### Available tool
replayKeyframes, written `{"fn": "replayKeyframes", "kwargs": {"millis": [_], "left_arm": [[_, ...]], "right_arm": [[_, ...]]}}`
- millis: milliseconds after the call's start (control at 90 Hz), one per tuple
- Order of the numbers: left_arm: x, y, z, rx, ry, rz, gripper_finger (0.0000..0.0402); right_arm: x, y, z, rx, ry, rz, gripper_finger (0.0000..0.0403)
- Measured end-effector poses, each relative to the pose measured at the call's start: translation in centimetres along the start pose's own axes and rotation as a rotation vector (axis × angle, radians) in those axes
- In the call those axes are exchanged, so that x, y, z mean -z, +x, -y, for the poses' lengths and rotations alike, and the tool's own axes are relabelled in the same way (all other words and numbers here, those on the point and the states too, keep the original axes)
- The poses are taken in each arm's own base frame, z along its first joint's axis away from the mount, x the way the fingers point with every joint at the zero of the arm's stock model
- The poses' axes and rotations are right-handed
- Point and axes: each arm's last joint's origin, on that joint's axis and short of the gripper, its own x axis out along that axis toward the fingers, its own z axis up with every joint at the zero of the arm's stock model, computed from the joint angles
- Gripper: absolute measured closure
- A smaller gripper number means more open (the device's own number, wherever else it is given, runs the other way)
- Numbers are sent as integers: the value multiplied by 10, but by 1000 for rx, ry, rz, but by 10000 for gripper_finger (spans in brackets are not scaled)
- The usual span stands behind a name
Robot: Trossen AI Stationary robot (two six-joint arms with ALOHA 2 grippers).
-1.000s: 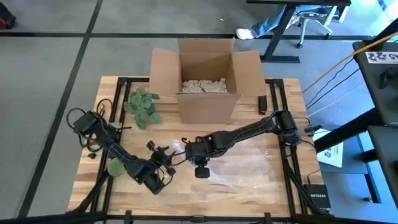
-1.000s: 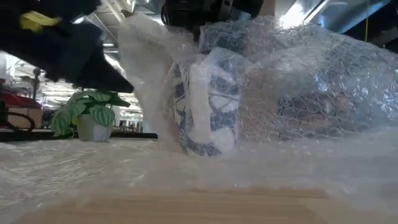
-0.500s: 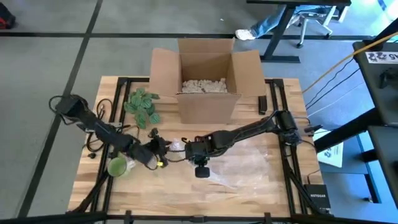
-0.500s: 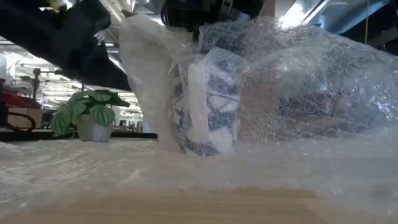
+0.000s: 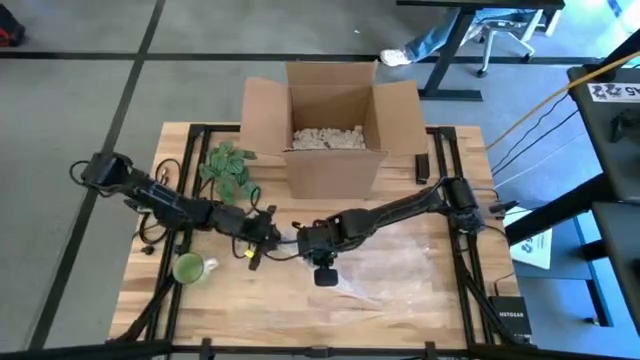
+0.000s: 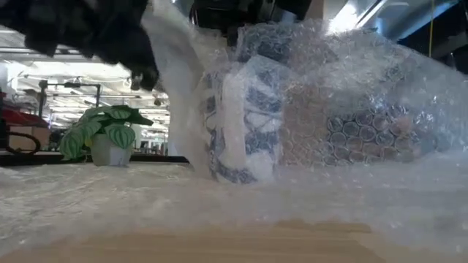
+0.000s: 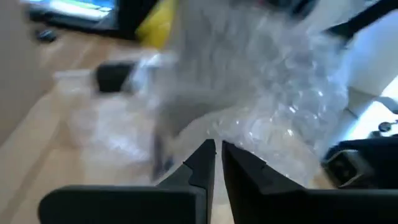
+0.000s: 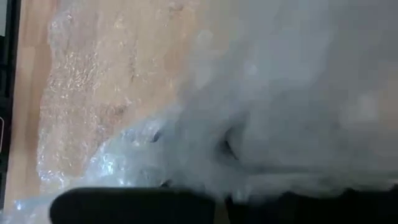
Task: Wrap mug
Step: Wrap the blue mug in bubble wrap
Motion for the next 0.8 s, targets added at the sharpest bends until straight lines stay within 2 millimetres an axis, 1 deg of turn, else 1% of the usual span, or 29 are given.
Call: {"fn": "replayKeyframes", "kwargs": {"millis": [100,167,333,478,678,800], "left_arm": [[-15,6,10,7,31,-36,389],[-21,8,14,2,35,-68,389],[-28,9,17,-4,27,-88,389],[-26,13,15,-17,-19,-96,389],[-9,25,12,-44,-60,-166,389],[-3,30,10,-55,-78,-192,389]], "right_arm": [[0,0,0,1,-16,1,403],[0,0,0,1,-22,1,403],[0,0,0,1,-23,3,403],[-5,0,-1,-7,-32,52,403],[-8,-1,-1,-9,-36,79,403],[-7,-1,-1,-7,-36,77,403]]}}
